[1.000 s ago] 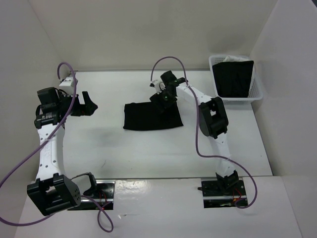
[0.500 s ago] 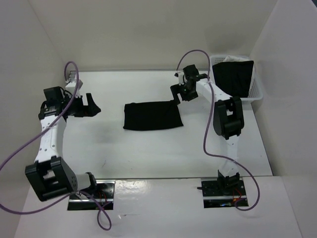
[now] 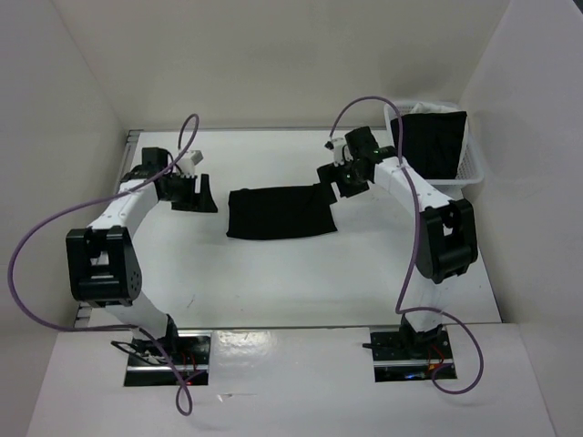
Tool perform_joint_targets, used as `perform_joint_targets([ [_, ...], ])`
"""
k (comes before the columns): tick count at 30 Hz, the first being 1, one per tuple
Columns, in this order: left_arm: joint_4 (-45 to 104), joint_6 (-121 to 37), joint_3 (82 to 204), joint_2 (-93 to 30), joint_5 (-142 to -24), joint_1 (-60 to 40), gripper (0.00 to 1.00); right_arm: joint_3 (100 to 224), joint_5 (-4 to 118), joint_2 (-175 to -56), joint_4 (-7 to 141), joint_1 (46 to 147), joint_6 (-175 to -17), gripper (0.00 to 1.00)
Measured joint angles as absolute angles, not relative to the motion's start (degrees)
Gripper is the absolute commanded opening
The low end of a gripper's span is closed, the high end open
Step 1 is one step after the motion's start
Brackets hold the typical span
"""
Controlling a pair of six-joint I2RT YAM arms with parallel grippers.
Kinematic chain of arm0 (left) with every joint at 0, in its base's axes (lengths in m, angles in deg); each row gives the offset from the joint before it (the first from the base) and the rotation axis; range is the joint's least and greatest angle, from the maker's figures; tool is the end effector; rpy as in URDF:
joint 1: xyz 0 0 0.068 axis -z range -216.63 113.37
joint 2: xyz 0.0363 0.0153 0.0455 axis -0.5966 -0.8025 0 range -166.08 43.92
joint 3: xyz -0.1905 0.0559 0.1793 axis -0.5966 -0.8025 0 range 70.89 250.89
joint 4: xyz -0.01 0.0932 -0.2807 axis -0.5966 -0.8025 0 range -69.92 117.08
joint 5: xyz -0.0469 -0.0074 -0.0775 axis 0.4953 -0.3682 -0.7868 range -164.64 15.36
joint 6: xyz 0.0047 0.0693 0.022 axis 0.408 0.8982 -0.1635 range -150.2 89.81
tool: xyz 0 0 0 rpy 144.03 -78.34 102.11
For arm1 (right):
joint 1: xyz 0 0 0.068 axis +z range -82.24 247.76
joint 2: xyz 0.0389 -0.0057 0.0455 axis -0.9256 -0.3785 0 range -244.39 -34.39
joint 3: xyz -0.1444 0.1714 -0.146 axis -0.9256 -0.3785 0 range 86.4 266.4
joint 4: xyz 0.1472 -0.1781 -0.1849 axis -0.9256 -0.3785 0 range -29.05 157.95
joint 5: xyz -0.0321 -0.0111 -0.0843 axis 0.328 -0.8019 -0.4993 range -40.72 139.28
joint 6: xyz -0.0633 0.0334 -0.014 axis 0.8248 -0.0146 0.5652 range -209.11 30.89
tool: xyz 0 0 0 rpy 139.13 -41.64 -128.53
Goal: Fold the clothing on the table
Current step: Fold the skirt
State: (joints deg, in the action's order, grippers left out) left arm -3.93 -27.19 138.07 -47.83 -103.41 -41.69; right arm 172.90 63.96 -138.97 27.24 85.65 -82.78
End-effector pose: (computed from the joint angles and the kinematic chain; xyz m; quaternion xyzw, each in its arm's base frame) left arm 0.3817 0.0047 0.2046 0.0569 0.9264 -0.2166 0.3026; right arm 0.4139 0.1497 0.2199 -0.2340 0.9268 0.1493 0.2530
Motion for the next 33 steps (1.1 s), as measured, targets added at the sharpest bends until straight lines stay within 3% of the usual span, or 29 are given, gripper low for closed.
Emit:
perform_joint_targets([
  [16, 2.7, -32.0, 157.4, -71.5, -96.0, -31.6, 0.71, 163.1, 69.9, -133.0, 26.9, 86.0, -79.1, 0.87],
  [19, 3.2, -32.1, 158.5, -73.0, -94.9, -31.5, 0.7, 162.8, 71.0, -131.6, 27.0, 86.0, -78.6, 0.87],
  [25, 3.2, -32.1, 159.3, -75.3, -93.1, -31.4, 0.58, 162.7, 72.6, -131.3, 27.0, 86.0, -77.6, 0.87],
  [33, 2.8, -31.9, 163.0, -78.1, -93.1, -31.4, 0.55, 162.5, 73.6, -131.3, 26.9, 86.0, -77.2, 0.87],
])
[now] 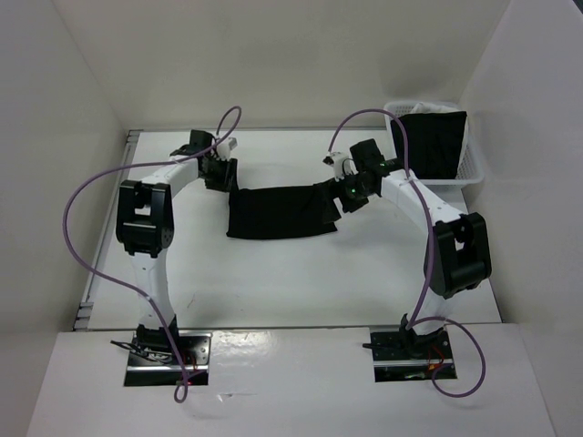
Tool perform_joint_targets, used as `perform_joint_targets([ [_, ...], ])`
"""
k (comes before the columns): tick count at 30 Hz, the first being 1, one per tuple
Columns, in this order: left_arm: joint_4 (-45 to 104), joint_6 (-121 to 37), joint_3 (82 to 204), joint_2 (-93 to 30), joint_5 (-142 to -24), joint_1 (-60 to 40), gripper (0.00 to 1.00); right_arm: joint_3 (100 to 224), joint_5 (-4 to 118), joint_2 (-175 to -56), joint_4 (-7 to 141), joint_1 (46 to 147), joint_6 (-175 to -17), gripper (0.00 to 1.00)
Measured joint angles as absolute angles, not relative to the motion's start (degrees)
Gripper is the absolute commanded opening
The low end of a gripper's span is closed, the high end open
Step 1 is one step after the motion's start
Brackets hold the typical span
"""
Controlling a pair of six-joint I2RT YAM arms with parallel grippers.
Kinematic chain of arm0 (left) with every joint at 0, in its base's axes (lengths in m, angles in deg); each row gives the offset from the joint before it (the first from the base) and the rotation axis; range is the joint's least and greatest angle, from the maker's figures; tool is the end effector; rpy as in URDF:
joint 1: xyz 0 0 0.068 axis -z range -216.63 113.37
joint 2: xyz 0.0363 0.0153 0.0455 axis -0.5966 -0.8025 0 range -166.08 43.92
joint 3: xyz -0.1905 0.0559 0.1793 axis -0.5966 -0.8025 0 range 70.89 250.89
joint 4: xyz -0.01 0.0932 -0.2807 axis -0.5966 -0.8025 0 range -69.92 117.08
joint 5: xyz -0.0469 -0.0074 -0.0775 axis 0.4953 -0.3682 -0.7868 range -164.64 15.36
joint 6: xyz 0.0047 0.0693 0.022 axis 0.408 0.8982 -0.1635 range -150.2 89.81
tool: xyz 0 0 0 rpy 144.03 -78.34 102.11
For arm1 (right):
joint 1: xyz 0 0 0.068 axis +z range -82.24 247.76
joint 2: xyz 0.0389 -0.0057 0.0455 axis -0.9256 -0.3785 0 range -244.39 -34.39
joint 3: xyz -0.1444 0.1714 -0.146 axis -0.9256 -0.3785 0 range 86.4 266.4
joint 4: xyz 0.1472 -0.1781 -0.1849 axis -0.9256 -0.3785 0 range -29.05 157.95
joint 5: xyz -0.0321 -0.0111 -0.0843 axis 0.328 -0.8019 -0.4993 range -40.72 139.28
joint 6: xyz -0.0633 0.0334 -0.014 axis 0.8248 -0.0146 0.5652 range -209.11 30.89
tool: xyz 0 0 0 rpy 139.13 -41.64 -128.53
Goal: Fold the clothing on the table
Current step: Fold the skirt
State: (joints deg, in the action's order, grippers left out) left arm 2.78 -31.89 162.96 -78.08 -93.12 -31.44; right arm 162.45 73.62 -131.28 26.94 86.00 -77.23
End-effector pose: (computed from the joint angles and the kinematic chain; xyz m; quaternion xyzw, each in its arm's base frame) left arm 0.5039 -0.0649 0.1377 0.0779 0.9374 -0.1708 0.2934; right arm 0.3686 0.1478 0.2121 -0.2959 0.9023 0.2173 0.2260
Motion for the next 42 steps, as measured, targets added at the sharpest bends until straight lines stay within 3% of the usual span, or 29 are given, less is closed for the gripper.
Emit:
perform_joint_targets([
  [12, 0.9, -31.6, 165.0, -80.9, -94.6, -29.7, 0.43, 161.8, 73.8, -131.3, 26.9, 86.0, -77.2, 0.87],
  [22, -0.3, -30.2, 164.5, -80.9, -96.2, -29.6, 0.12, 161.8, 73.3, -131.3, 27.0, 86.0, -77.3, 0.87],
  [26, 0.1, -30.2, 163.0, -80.0, -97.0, -29.9, 0.05, 161.8, 71.7, -131.6, 27.0, 86.0, -77.8, 0.87],
  [42, -0.8, -30.4, 157.0, -76.2, -98.6, -33.3, 0.03, 161.7, 68.6, -140.0, 27.4, 86.0, -80.8, 0.84],
])
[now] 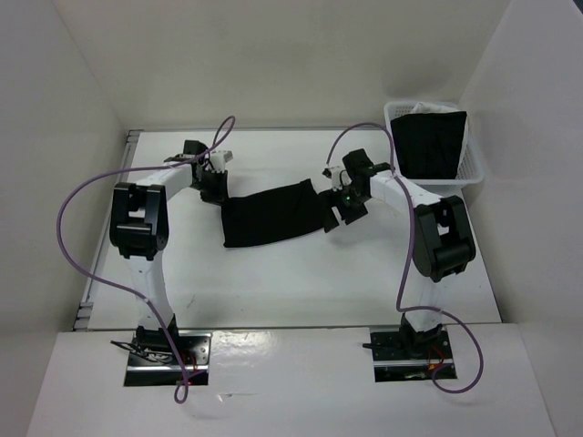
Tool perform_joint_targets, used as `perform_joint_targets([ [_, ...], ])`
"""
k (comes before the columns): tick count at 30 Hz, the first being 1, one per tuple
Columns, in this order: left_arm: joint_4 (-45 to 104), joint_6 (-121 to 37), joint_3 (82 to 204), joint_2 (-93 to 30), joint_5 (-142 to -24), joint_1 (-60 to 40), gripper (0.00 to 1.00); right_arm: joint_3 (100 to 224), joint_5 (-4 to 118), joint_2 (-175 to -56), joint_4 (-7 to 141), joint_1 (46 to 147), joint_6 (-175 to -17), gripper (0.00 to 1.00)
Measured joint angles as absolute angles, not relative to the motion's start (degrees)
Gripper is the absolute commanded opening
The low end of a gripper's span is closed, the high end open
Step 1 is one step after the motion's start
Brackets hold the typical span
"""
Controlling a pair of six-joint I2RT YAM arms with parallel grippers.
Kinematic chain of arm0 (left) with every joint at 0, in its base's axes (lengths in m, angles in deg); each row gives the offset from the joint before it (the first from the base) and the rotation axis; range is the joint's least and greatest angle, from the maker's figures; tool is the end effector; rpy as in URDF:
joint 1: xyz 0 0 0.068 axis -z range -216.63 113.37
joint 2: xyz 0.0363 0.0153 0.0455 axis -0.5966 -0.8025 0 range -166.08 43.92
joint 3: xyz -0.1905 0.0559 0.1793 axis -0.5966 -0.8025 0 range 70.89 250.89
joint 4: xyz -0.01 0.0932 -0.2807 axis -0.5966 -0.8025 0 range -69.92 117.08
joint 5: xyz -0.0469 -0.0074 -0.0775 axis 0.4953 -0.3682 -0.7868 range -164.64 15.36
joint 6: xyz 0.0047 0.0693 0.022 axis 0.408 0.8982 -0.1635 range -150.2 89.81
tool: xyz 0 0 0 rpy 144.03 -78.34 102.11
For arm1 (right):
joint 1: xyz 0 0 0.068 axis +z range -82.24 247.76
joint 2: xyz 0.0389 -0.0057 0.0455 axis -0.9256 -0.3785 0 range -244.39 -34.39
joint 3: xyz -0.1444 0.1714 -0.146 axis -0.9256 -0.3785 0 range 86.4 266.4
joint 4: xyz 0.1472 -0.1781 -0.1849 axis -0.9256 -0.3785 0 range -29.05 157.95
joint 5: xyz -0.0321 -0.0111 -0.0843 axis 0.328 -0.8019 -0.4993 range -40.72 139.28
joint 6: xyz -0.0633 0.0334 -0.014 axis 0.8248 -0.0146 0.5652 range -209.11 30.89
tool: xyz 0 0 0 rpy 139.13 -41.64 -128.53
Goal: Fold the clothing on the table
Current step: Fold the skirt
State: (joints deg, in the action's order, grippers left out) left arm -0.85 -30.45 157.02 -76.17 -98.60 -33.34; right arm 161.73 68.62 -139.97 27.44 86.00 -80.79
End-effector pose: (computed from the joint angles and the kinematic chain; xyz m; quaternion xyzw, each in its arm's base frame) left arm 0.4753 -0.0518 0.1156 0.0755 0.9473 -0.2086 0.2313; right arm 0.3793 0.1461 0.1487 -0.2506 0.9395 0.1792 0.1498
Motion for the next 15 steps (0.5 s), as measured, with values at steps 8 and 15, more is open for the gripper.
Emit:
perform_joint_targets([
  [8, -1.1, -30.4, 156.5, -75.9, -99.1, -33.3, 0.03, 164.4, 71.0, -143.6, 27.8, 86.0, -81.2, 0.82],
  [15, -1.5, -30.4, 155.7, -75.3, -99.7, -33.6, 0.03, 166.5, 71.2, -148.3, 28.2, 86.0, -81.7, 0.82],
])
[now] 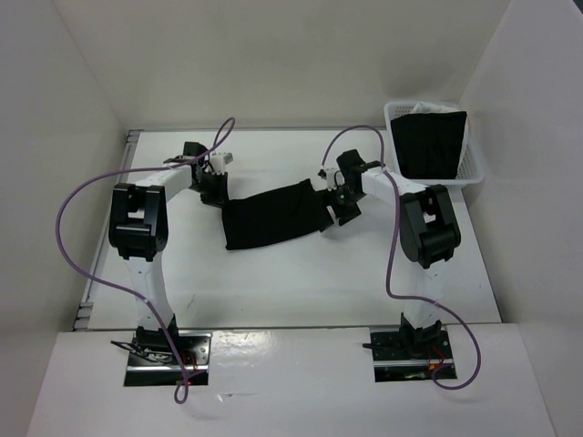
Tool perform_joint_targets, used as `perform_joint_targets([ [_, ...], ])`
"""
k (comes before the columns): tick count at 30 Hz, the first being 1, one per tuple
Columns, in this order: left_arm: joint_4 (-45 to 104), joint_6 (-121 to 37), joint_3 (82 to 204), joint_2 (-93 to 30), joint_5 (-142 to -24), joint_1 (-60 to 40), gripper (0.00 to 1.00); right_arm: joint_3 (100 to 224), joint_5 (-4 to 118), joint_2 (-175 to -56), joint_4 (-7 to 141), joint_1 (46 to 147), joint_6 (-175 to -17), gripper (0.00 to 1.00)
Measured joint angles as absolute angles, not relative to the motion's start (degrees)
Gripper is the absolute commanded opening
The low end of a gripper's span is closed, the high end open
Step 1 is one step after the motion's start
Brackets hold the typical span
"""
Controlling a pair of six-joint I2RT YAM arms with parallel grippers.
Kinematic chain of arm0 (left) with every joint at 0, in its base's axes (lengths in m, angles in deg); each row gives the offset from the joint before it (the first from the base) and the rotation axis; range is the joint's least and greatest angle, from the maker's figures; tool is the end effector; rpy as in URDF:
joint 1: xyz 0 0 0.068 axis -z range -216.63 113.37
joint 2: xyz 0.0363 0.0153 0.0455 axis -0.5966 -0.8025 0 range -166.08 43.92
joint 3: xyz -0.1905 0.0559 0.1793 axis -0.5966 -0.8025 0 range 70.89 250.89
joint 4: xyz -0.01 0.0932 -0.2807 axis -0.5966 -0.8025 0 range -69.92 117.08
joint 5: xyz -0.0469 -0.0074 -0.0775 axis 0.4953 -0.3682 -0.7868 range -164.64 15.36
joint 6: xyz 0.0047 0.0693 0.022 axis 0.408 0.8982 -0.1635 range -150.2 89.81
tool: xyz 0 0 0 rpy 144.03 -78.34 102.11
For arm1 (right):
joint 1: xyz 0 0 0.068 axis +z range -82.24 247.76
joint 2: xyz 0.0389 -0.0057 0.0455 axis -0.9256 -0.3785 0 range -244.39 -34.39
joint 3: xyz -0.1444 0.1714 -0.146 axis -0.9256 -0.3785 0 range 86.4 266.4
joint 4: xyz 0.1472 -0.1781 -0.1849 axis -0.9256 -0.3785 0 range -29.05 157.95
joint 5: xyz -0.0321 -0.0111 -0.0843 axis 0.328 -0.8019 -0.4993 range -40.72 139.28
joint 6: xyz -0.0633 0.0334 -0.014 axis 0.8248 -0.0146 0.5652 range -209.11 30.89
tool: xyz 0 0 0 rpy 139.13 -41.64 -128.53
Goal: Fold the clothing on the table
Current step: Fold the skirt
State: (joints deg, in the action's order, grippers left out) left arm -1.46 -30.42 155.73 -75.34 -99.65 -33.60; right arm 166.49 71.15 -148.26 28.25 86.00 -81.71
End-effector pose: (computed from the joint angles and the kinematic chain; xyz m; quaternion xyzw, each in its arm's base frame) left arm 0.4690 -0.0504 0.1146 0.0738 0.9477 -0.2170 0.2222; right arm 0.4003 0.1557 0.1184 -0.2422 0.9414 0.2002 0.1226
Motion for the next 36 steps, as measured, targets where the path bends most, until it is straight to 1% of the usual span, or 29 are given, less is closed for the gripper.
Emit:
perform_joint_targets([
  [7, -1.5, -30.4, 155.5, -75.2, -100.1, -33.6, 0.03, 168.5, 70.5, -148.7, 29.3, 86.0, -82.4, 0.81],
  [10, -1.5, -30.4, 155.2, -75.2, -100.3, -33.6, 0.03, 169.3, 70.3, -148.8, 30.1, 86.0, -82.7, 0.78],
  [12, -1.5, -30.4, 155.2, -75.2, -100.5, -33.6, 0.03, 169.6, 70.0, -149.2, 30.6, 86.0, -82.9, 0.72],
  [15, -1.5, -30.4, 155.1, -75.1, -100.5, -33.6, 0.03, 169.7, 69.7, -149.4, 30.9, 86.0, -83.2, 0.72],
  [18, -1.5, -30.4, 155.1, -75.0, -100.5, -33.6, 0.03, 169.7, 69.4, -149.5, 31.0, 86.0, -83.3, 0.7],
  [29, -1.6, -30.4, 155.1, -75.0, -100.5, -33.6, 0.03, 169.7, 66.9, -150.2, 31.3, 87.9, -83.3, 0.69],
  [33, -1.6, -30.4, 155.1, -75.0, -100.5, -33.6, 0.03, 169.7, 66.4, -150.3, 31.4, 88.3, -83.3, 0.6],
  [34, -1.6, -30.4, 155.1, -75.0, -100.5, -33.6, 0.03, 169.7, 66.3, -150.4, 31.4, 88.4, -83.3, 0.56],
  [36, -1.5, -30.4, 154.9, -75.0, -100.5, -33.6, 0.03, 169.7, 65.8, -150.5, 31.4, 88.4, -83.3, 0.51],
])
